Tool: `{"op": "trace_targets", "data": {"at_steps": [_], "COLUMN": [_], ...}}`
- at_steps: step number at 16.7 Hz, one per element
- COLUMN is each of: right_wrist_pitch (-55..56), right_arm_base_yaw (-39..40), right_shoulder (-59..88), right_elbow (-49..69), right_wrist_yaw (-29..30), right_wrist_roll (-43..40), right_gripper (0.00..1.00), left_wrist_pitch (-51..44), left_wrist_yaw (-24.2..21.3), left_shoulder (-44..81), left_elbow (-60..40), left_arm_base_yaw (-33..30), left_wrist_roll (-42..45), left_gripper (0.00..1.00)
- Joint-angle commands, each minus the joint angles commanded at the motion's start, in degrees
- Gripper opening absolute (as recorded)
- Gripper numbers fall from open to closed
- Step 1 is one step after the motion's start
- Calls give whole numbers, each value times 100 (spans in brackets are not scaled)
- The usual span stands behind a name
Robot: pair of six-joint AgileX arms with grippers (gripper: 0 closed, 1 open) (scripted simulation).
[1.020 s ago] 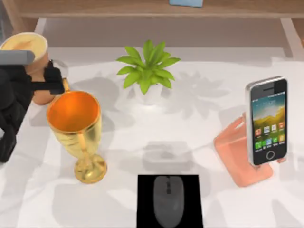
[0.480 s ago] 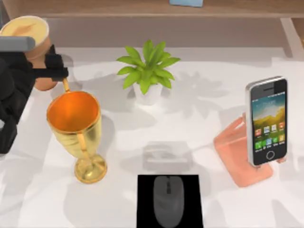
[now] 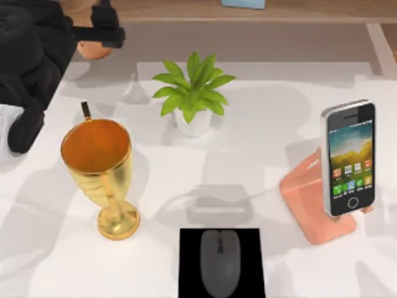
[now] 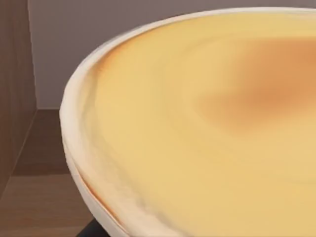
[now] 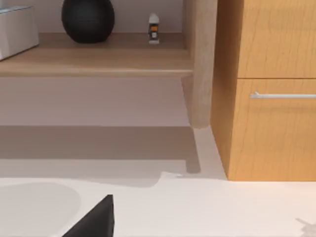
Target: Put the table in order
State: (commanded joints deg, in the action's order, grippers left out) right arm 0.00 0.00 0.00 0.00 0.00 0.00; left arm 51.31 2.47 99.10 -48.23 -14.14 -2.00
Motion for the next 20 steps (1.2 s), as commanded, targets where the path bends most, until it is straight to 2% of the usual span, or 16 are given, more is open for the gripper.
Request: {"op": "trace_targets", "data": {"at_steps": [5, 12, 16, 20], "right_wrist_pitch": [0, 0, 0, 0], "right_arm_base_yaw": [0, 0, 0, 0], "right_shoulder": [0, 0, 0, 0], "right_elbow": [0, 0, 0, 0], "right_wrist_yaw": [0, 0, 0, 0], "right_wrist_roll": [0, 0, 0, 0], "right_gripper": [100, 100, 100, 100], "left_wrist_pitch": [-1321, -2979, -3555, -3701], "left_wrist_yaw": [391, 1001, 1225, 1279], "left_shoulder": [102, 1021, 1451, 1555], "left_elbow": [-1264, -3197, -3881, -4042], "left_arm_base_yaw": [-264, -345, -350, -355], "left_wrist_roll": [-63, -102, -100, -99], "left_gripper": [0, 0, 0, 0]}}
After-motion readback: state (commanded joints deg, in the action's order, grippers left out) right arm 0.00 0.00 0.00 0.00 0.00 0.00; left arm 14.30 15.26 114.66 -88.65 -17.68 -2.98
